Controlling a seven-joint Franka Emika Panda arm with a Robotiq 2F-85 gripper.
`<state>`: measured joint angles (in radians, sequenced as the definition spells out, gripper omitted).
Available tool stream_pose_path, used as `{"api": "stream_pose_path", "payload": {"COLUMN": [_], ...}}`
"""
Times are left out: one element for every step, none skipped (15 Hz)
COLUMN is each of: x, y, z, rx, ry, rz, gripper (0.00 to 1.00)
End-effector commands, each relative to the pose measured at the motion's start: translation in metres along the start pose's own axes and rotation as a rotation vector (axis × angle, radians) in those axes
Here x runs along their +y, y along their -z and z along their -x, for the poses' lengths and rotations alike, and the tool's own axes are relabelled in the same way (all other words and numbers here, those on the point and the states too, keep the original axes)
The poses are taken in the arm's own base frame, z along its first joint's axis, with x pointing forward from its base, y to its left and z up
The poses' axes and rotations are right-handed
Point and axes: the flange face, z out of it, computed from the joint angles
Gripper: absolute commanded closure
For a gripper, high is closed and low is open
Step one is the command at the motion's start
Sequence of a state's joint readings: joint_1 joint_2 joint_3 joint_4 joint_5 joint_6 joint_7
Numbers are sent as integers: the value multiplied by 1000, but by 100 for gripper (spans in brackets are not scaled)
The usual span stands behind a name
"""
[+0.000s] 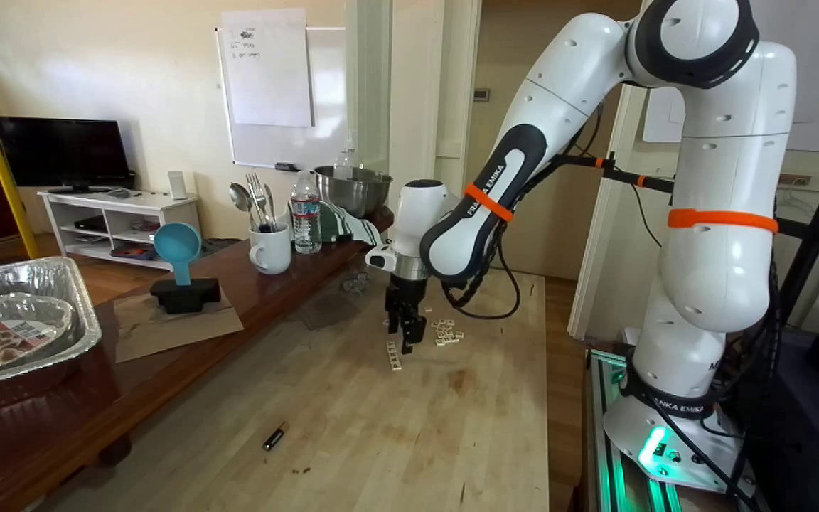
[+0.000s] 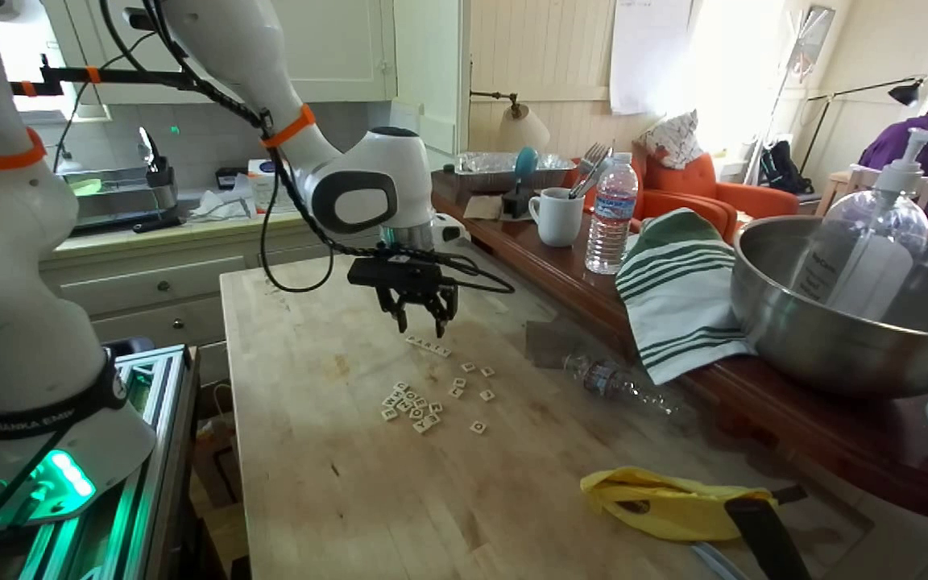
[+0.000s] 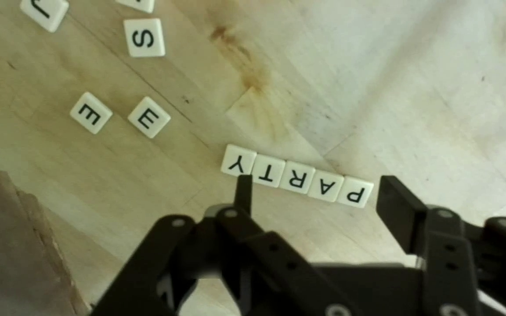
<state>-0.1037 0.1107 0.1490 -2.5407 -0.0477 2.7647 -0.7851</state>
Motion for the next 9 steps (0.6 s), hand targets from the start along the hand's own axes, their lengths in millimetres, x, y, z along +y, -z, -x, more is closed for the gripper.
{"api": "stream_pose_path", "payload": {"x": [-5, -5, -6, -6, -7, -7, -7, -6, -6], "y": [7, 7, 7, 7, 7, 7, 7, 7, 7], "z": [-5, -6, -8, -8, -8, -9, -9, -9, -9], "rx": [-28, -28, -27, -31, -31, -33, -34, -35, -40], "ry": [-101, -122, -140, -156, -168, -179, -188, -199, -209], "rz": [-30, -29, -32, -33, -34, -33, -33, -32, -33], "gripper": [0, 0, 0, 0, 0, 0, 0, 0, 0]}}
